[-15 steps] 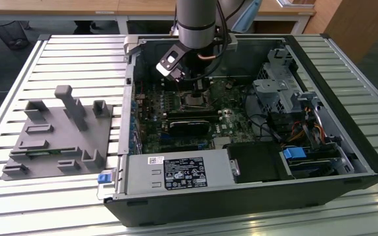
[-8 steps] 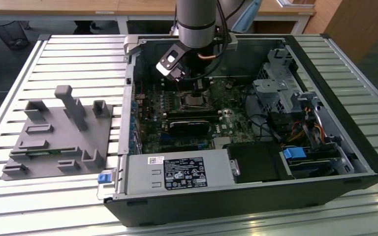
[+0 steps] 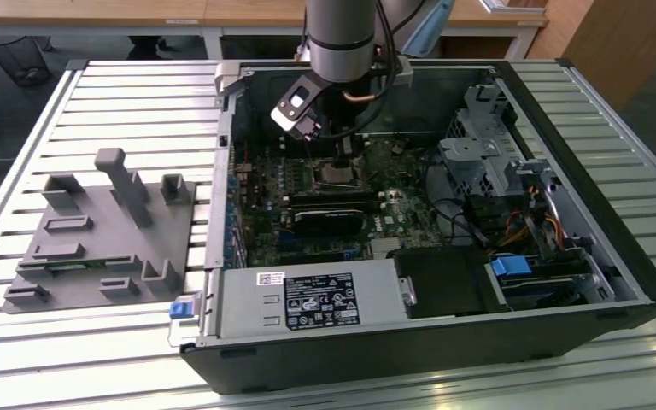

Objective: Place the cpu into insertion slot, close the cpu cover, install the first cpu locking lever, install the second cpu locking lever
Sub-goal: 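Close the cpu cover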

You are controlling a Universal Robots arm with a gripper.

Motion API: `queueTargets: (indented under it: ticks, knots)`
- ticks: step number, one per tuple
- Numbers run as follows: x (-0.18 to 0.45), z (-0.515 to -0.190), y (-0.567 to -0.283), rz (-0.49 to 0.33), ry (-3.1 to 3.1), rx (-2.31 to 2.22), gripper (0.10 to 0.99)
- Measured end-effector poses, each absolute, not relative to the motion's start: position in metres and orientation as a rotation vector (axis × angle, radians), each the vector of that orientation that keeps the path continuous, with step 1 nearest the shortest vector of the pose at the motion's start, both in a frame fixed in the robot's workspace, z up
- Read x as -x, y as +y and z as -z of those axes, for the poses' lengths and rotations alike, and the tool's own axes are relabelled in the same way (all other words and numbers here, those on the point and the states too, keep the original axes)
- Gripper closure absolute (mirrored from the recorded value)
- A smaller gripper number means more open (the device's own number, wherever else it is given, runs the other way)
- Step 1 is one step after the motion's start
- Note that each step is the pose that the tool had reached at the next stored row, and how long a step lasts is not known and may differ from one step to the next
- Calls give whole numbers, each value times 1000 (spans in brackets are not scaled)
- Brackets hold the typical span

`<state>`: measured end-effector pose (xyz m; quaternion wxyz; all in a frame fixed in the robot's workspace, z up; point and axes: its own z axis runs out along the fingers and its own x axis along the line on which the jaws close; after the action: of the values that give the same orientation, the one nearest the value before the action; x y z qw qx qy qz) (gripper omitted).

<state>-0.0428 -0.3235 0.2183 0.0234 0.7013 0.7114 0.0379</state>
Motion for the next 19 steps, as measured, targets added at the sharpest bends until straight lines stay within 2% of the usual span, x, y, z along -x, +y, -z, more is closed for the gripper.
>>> queueTargets:
  ticks: [19]
  knots:
    - [43,-224,-324,-118,2202,-2171,980]
